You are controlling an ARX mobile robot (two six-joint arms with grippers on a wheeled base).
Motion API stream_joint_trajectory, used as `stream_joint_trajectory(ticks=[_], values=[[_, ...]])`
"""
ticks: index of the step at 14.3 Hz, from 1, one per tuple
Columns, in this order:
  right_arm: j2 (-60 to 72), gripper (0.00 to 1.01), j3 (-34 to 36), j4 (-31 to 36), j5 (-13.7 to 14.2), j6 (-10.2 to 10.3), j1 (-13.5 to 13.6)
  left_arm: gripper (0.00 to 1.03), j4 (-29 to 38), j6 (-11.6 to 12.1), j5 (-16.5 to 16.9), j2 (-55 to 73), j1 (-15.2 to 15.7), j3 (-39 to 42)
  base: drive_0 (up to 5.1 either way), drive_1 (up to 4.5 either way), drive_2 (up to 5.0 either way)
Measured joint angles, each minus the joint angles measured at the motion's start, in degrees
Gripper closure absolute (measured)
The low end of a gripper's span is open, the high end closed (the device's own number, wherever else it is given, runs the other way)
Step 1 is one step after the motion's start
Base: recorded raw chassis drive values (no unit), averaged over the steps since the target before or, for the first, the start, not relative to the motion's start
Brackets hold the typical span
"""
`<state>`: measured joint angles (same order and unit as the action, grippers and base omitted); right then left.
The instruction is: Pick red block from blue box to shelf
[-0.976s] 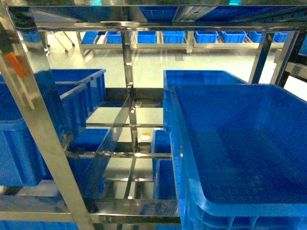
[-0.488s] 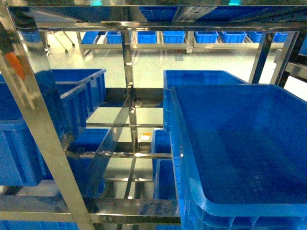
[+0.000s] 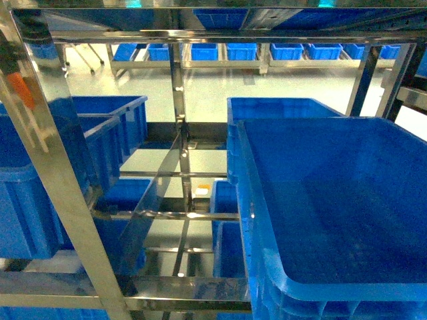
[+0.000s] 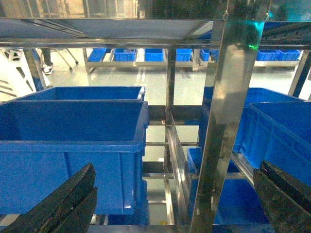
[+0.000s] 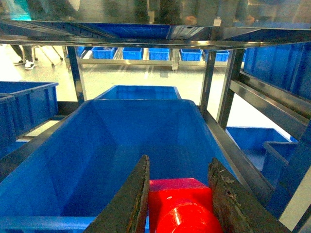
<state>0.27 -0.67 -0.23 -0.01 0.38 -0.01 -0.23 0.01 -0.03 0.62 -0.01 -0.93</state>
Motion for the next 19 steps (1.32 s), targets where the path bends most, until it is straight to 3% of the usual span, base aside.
stream_joint_trajectory(ticks=[16,17,18,19], values=[[0.00,0.73,0.00,0.00,0.02,0.00,0.00,0.05,0.00,0.00,0.00,0.00,0.00,0.00,0.0,0.00,0.0],[1.51,0.73,-1.31,-4.85,3.96,-1.33,1.42,0.05,0.00,0.00,0.00,0.00,0.00,0.00,0.0,0.00,0.0],[11.69,0.73,-3.45,-4.37,9.81,-3.08,4.70,0.05,-0.02,0.00,0.00,0.00,0.00,0.00,0.0,0.00,0.0],[22.12,0.73,-4.44,4.52,10.54,-3.43,4.98,0.05,0.07,0.00,0.02,0.00,0.00,0.00,0.0,0.00,0.0]])
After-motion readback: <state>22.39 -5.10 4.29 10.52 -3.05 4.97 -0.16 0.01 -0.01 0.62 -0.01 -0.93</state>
